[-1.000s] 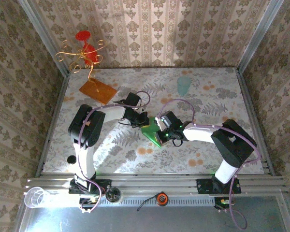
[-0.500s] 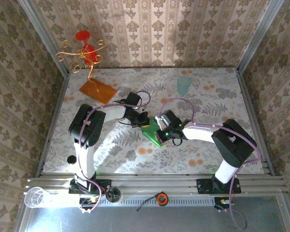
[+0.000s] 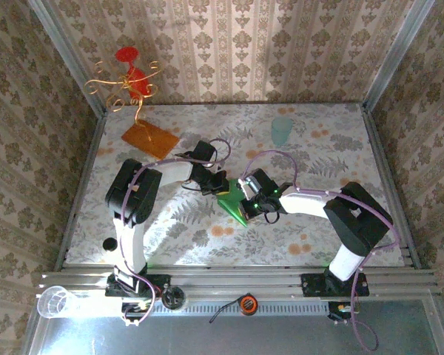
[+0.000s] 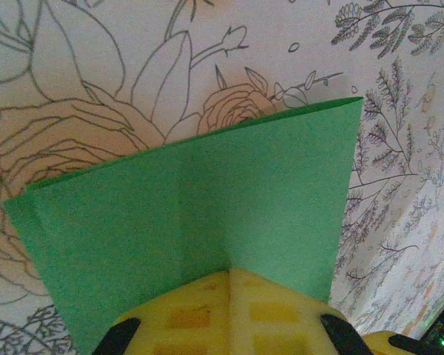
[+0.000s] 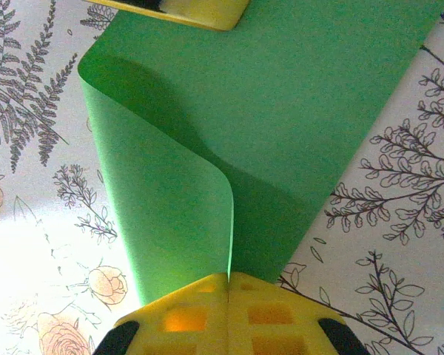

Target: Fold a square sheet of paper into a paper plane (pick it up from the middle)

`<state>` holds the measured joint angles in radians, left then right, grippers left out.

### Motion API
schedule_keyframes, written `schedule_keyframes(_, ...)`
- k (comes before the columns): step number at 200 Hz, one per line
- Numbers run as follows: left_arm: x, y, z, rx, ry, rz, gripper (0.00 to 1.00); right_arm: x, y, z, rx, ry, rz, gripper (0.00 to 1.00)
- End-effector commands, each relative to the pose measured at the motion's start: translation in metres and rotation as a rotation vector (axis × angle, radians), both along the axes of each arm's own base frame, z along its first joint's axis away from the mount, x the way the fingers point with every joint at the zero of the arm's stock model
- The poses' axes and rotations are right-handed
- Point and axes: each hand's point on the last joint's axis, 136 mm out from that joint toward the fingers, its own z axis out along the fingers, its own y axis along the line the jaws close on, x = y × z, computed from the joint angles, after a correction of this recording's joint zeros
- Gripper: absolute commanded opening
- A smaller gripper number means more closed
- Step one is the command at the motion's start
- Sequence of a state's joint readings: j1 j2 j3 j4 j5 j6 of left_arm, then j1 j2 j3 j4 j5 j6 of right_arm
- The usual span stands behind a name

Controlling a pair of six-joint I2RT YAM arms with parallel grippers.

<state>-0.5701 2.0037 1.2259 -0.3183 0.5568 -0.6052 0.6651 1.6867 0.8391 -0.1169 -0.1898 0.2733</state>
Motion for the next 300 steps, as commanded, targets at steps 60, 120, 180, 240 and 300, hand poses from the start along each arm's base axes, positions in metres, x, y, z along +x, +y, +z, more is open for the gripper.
schedule_keyframes(60,-0.019,0.015,-0.034,0.110,0.073,-0.015,0.00,0.003,-0.004,-0.010,-0.038,0.032,-0.033,0.00)
schedule_keyframes(120,-0.008,0.005,-0.012,0.033,0.050,0.024,0.00,-0.003,-0.009,-0.017,-0.059,0.066,-0.040,0.00)
schedule_keyframes(180,0.024,0.013,0.065,-0.093,-0.089,0.184,0.13,-0.005,-0.007,-0.017,-0.054,0.103,-0.046,0.00)
schedule_keyframes(240,-0.009,0.027,0.063,-0.109,-0.056,0.313,0.17,0.004,0.002,-0.021,-0.031,0.147,-0.094,0.00)
schedule_keyframes(300,-0.038,0.014,0.050,-0.128,-0.019,0.374,0.12,0.008,0.006,-0.022,-0.022,0.152,-0.103,0.00)
